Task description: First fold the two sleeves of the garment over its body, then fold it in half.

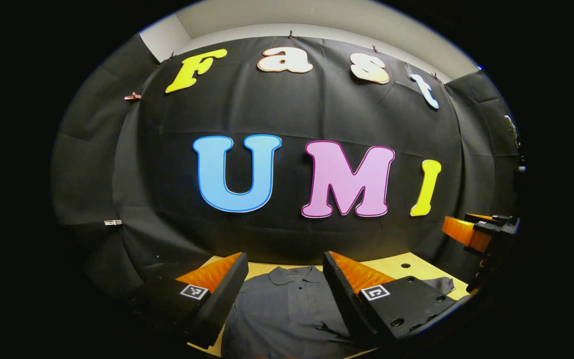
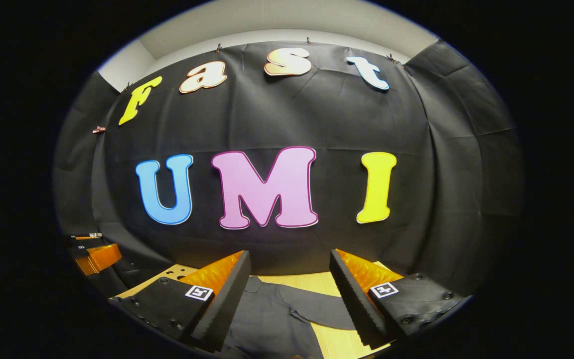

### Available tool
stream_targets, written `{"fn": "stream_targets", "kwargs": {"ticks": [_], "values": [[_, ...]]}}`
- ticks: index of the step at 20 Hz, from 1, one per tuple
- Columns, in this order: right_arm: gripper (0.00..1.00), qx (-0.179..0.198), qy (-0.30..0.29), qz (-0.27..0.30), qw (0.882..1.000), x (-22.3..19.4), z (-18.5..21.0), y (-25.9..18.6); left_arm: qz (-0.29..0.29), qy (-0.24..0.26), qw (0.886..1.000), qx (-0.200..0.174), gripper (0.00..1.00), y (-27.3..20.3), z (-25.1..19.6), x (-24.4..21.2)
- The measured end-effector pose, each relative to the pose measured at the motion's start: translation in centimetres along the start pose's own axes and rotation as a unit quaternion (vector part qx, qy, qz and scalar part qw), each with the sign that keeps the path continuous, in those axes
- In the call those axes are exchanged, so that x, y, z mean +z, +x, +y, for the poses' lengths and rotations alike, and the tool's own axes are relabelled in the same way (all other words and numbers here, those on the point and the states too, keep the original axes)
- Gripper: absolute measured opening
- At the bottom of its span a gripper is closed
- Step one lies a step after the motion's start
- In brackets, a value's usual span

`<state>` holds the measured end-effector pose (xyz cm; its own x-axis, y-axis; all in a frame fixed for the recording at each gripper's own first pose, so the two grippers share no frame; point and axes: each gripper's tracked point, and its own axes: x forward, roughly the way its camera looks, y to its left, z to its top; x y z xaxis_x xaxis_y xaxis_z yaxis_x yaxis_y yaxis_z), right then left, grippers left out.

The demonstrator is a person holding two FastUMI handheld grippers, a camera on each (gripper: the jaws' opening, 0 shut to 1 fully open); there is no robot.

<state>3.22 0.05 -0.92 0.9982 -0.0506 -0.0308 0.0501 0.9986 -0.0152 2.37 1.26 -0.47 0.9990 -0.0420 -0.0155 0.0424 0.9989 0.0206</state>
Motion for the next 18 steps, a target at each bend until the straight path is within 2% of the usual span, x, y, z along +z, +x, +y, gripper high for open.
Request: {"fn": "stream_targets", "kwargs": {"ticks": [2,3,4,11,16,18], "values": [[0.98,-0.001,0.000,0.008,1.000,-0.4,0.1,-0.1,0.000,-0.005,1.000,0.003,0.95,0.1,0.5,-0.2],[0.92,-0.001,0.000,0.015,1.000,-0.7,0.1,-0.1,0.002,-0.006,1.000,0.006,0.95,0.2,0.8,-0.4],[0.98,0.000,0.000,0.021,1.000,-1.0,0.1,-0.1,0.004,-0.008,1.000,0.008,0.95,0.2,1.0,-0.5],[0.98,0.004,0.018,0.061,0.998,-3.4,-0.6,0.6,0.021,-0.012,1.000,0.009,0.95,0.4,0.8,-1.9],[0.98,-0.039,0.024,0.128,0.991,-8.0,-4.8,2.0,0.028,-0.008,1.000,0.011,0.95,0.4,0.7,-2.3],[0.98,-0.071,0.021,0.156,0.985,-10.1,-7.6,2.6,0.032,-0.005,0.999,0.017,0.96,0.5,0.8,-2.7]]}}
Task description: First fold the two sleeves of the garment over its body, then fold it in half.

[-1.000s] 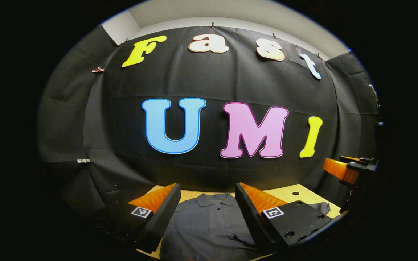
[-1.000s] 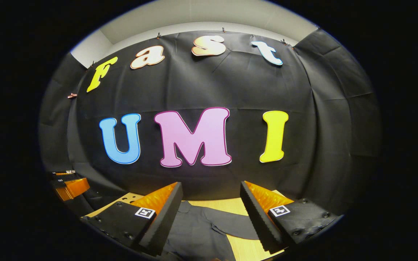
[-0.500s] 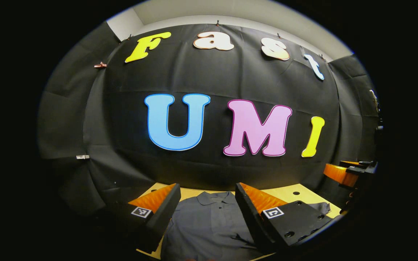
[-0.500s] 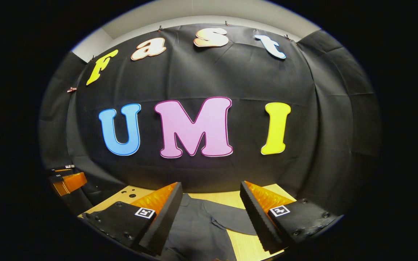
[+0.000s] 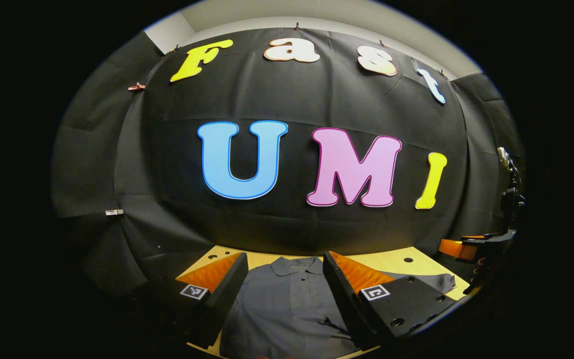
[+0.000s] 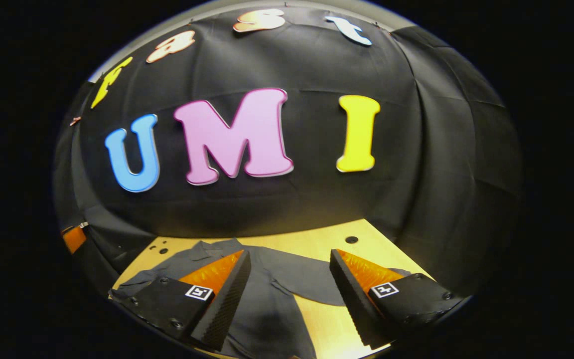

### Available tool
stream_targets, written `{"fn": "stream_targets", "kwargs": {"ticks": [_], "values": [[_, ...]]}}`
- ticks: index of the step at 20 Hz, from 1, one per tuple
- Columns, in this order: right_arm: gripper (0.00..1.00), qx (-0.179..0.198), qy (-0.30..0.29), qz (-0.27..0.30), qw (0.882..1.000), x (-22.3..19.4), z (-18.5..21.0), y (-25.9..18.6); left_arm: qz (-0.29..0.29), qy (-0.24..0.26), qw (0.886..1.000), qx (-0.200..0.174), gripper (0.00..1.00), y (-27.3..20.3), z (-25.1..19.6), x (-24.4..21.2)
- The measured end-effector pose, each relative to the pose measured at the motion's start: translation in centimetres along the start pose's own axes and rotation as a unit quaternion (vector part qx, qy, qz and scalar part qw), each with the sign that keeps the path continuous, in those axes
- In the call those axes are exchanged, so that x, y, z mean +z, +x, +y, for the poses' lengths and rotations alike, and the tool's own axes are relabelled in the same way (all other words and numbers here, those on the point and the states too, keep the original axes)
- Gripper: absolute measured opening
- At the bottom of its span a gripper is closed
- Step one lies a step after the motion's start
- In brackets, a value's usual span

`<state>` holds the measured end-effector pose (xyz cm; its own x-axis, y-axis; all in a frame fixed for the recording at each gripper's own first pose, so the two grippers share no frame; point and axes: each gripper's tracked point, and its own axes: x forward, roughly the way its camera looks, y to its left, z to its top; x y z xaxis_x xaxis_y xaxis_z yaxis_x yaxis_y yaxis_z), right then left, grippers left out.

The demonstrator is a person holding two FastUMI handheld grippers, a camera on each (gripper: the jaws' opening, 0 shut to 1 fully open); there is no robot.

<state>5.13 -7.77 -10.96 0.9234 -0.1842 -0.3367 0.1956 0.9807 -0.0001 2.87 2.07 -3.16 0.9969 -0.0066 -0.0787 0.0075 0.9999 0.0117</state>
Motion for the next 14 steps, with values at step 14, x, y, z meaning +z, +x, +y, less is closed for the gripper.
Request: {"fn": "stream_targets", "kwargs": {"ticks": [14], "values": [[0.99,-0.173,0.071,0.171,0.967,-11.7,-18.8,7.1,0.048,0.019,0.998,0.040,0.96,0.8,-1.0,-3.4]]}}
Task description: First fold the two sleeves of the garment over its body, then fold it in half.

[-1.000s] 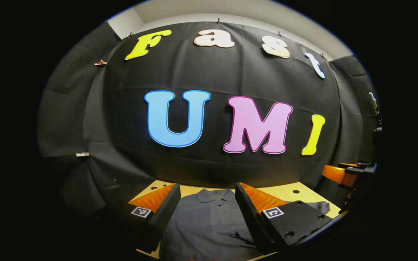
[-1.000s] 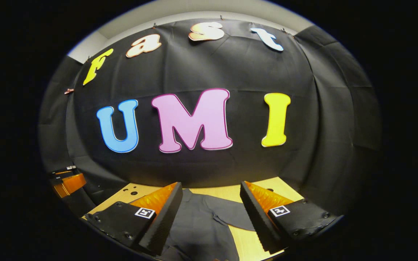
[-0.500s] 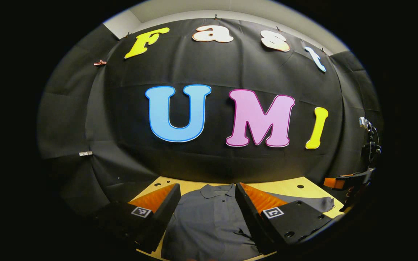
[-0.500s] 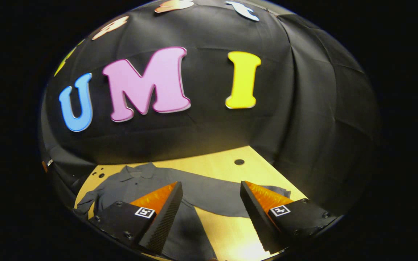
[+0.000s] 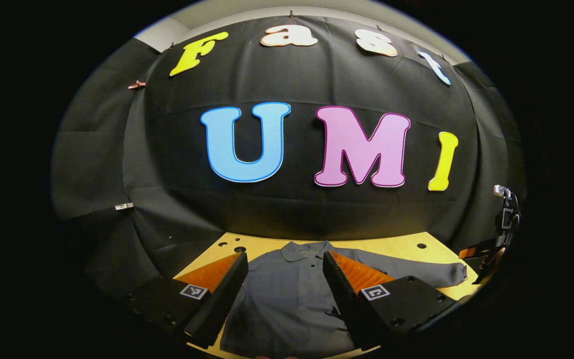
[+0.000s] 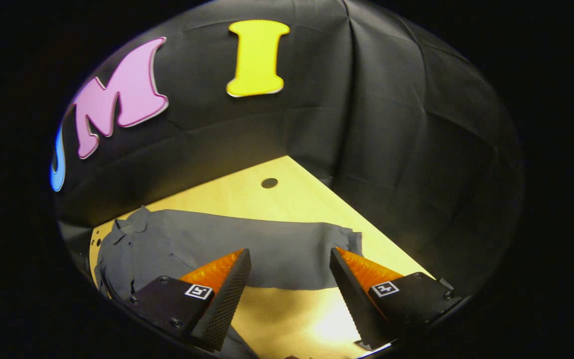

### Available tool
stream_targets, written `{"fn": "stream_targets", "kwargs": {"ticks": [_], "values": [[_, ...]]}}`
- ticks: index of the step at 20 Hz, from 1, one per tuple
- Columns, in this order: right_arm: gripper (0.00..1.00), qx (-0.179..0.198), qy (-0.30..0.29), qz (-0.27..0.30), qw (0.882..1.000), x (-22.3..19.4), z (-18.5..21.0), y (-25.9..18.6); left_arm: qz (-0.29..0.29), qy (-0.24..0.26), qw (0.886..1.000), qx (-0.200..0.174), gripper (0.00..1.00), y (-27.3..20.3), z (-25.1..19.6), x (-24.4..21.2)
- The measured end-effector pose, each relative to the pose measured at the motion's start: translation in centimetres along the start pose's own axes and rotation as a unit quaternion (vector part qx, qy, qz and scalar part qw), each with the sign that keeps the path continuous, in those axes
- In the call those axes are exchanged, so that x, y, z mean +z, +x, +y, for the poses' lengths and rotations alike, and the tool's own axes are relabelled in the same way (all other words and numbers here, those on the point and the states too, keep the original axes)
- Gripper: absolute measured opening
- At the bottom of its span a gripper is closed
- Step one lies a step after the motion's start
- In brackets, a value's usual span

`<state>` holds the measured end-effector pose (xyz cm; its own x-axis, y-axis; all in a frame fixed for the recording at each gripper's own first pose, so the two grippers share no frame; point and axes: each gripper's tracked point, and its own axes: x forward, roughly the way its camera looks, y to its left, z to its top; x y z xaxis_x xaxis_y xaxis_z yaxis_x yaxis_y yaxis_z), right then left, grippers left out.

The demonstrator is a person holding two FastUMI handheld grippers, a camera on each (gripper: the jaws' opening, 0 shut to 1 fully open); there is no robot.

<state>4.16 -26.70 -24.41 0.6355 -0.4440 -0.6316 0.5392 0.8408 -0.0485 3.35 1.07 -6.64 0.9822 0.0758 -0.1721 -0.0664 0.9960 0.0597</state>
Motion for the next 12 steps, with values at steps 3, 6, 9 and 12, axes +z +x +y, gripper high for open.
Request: {"fn": "stream_targets", "kwargs": {"ticks": [3,6,9,12], "values": [[0.99,-0.031,0.004,0.029,0.999,-1.4,-3.0,2.9,0.009,0.004,1.000,0.009,0.96,0.3,-0.3,-0.7],[0.99,-0.057,0.017,0.063,0.996,-2.9,-5.0,5.7,0.019,0.008,1.000,0.015,0.96,0.5,-0.6,-1.1],[0.99,-0.071,0.012,0.091,0.993,-4.0,-6.8,8.0,0.028,0.011,0.999,0.020,0.96,0.6,-1.2,-1.7],[0.99,-0.082,0.011,0.119,0.989,-5.1,-8.2,9.8,0.036,0.016,0.999,0.024,0.96,0.7,-1.7,-2.0]]}}
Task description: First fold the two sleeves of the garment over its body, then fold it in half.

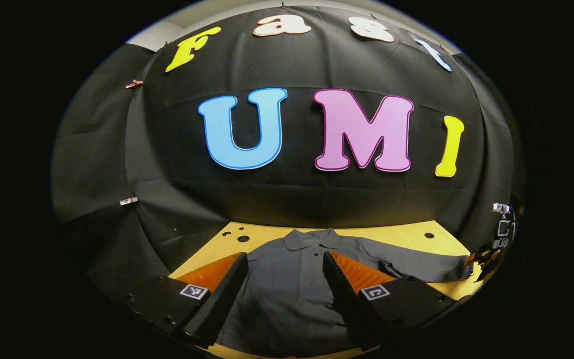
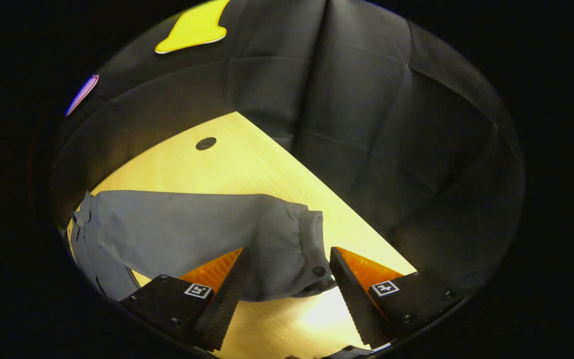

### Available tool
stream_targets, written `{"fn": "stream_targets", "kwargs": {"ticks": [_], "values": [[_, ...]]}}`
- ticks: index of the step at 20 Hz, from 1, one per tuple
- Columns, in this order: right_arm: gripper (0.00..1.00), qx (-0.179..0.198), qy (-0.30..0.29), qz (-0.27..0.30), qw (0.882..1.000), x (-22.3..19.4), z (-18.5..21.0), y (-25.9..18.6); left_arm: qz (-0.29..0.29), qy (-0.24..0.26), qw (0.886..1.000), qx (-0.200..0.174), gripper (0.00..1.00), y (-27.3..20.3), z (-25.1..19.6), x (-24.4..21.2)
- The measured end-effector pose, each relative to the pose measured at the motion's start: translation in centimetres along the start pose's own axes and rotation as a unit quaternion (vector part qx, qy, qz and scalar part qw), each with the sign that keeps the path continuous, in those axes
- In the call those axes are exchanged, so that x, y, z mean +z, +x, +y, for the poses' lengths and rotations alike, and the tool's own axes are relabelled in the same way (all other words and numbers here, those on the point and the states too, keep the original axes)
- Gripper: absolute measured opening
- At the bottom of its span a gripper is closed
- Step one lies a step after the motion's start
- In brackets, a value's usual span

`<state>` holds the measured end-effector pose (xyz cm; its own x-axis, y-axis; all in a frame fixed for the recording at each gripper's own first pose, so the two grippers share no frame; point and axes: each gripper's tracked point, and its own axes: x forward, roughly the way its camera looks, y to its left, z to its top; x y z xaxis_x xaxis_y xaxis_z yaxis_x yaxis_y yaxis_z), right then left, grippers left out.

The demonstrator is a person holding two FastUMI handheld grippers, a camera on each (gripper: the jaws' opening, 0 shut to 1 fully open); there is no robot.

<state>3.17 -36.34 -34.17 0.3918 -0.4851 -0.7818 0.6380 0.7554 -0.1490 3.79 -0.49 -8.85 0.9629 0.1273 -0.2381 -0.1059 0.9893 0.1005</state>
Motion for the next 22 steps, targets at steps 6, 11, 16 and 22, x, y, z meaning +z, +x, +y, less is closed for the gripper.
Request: {"fn": "stream_targets", "kwargs": {"ticks": [6,11,16,22], "values": [[0.99,0.001,0.014,0.043,0.999,-1.6,-0.4,1.4,0.005,0.009,1.000,0.004,0.95,-0.2,-0.7,-0.3],[1.00,-0.002,0.008,0.052,0.999,-1.7,-0.6,1.6,0.006,0.010,1.000,0.006,0.95,-0.2,-0.9,-0.3],[0.93,0.010,0.007,0.050,0.999,-0.8,-0.3,1.2,0.006,0.009,1.000,0.005,0.95,-0.3,-1.1,-0.3],[0.15,0.039,-0.026,0.037,0.998,-0.4,1.8,0.9,0.009,0.006,1.000,0.002,0.95,-0.9,-1.3,-0.9]]}}
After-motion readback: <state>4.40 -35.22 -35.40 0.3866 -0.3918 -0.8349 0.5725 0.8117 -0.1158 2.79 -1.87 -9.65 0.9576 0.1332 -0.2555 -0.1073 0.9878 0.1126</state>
